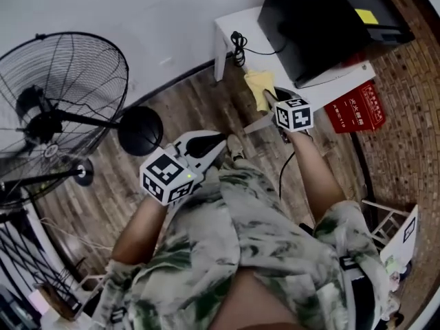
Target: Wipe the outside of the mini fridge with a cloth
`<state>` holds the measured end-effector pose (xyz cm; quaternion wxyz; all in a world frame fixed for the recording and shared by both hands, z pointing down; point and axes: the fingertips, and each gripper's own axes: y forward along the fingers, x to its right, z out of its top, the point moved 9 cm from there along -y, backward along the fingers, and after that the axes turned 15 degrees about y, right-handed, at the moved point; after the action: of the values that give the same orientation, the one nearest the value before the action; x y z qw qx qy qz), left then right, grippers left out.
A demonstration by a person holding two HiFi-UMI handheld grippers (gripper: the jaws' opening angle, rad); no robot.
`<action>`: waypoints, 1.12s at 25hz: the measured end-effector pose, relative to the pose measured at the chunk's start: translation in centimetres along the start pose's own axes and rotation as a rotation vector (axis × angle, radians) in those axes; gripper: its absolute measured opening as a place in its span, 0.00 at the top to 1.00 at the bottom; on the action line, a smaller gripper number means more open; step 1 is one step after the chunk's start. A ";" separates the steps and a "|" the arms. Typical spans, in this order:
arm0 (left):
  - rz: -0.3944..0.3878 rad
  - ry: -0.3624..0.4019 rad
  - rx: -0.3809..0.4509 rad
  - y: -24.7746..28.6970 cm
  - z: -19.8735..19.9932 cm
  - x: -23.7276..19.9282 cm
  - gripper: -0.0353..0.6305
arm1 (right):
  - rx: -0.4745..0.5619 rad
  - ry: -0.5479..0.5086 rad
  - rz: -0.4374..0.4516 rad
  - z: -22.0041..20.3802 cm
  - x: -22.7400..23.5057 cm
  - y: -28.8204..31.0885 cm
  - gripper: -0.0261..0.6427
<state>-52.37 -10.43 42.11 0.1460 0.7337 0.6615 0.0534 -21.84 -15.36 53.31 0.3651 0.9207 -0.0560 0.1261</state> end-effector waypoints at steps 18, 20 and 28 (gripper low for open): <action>-0.166 0.000 -0.022 1.2 -2.1 4.3 0.88 | 0.146 0.081 0.129 -9.3 -6.0 -17.4 0.83; -0.171 0.004 -0.031 1.6 -2.1 4.9 0.88 | 0.154 0.082 0.146 -9.9 -6.1 -18.7 0.83; -0.176 0.022 -0.077 6.6 -1.3 9.8 0.88 | 0.201 0.072 0.177 -11.6 -3.0 -26.2 0.83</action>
<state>-45.29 -1.08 44.13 0.1712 0.6658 0.7224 0.0738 -21.87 11.66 43.37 0.2603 0.9389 -0.1112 0.1959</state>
